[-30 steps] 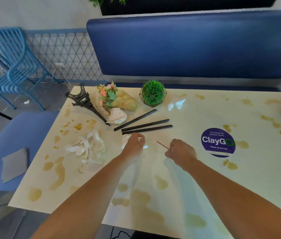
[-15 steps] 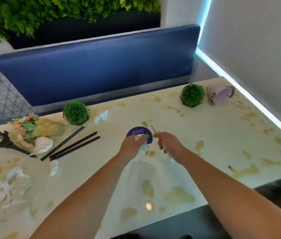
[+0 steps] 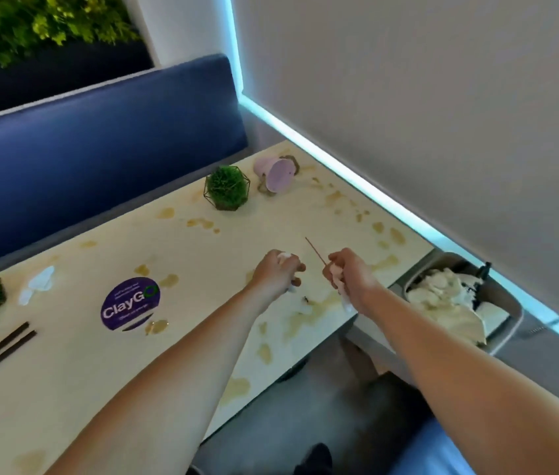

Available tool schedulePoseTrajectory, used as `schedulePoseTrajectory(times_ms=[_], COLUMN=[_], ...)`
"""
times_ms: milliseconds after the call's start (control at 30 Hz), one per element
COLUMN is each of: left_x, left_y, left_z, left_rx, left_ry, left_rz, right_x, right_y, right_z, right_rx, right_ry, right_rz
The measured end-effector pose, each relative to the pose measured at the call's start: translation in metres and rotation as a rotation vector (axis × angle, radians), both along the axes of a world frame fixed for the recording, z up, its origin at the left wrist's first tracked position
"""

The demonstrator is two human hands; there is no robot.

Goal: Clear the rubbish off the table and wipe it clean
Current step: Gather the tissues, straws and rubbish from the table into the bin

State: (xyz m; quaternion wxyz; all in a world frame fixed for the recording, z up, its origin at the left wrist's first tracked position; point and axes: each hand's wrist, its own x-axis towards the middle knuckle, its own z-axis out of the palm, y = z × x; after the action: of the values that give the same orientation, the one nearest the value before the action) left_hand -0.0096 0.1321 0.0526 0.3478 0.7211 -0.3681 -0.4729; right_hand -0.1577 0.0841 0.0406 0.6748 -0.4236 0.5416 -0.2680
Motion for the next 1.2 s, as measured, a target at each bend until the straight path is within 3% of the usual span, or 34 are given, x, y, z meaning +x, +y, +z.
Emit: schedulePoseTrajectory(times_ms=[233, 300, 400, 567, 733, 833, 900, 1033, 1200], left_x=[-0.114, -0.142, -0.180, -0.223, -0.235, -0.233, -0.234, -0.242, -0.250], left_y=[-0.050, -0.063, -0.078, -0.096, -0.101, -0.102, -0.102, -0.108, -0.119], left_z=[-0.012, -0.020, -0.027, -0.054, -0.076, -0.096, -0.102, -0.105, -0.102], left_rx=[0.001, 0.006, 0.042, 0.085, 0.171, 0.182, 0.171, 0.186, 0.167], left_ry=[0.005, 0.005, 0.167, 0.163, 0.057, 0.053, 0.072, 0.106, 0.101], left_rz=[-0.117, -0.141, -0.096, -0.115, -0.245, -0.326, -0.323, -0.359, -0.329], right_x=[-0.112, -0.142, -0.180, -0.227, -0.248, -0.251, -0.250, -0.240, -0.235], right_y=[-0.029, -0.034, -0.038, -0.042, -0.036, -0.032, -0.031, -0.033, -0.044], right_z=[-0.020, -0.025, -0.034, -0.062, -0.085, -0.091, -0.091, -0.082, -0.082], right_rx=[-0.021, -0.006, -0.043, -0.202, -0.183, -0.273, -0.326, -0.285, -0.388], right_ry=[0.312, 0.328, 0.288, 0.658, 0.774, 0.847, 0.815, 0.470, 0.493], right_rz=[-0.214, -0.238, -0.261, -0.204, -0.012, 0.009, -0.018, -0.022, -0.031])
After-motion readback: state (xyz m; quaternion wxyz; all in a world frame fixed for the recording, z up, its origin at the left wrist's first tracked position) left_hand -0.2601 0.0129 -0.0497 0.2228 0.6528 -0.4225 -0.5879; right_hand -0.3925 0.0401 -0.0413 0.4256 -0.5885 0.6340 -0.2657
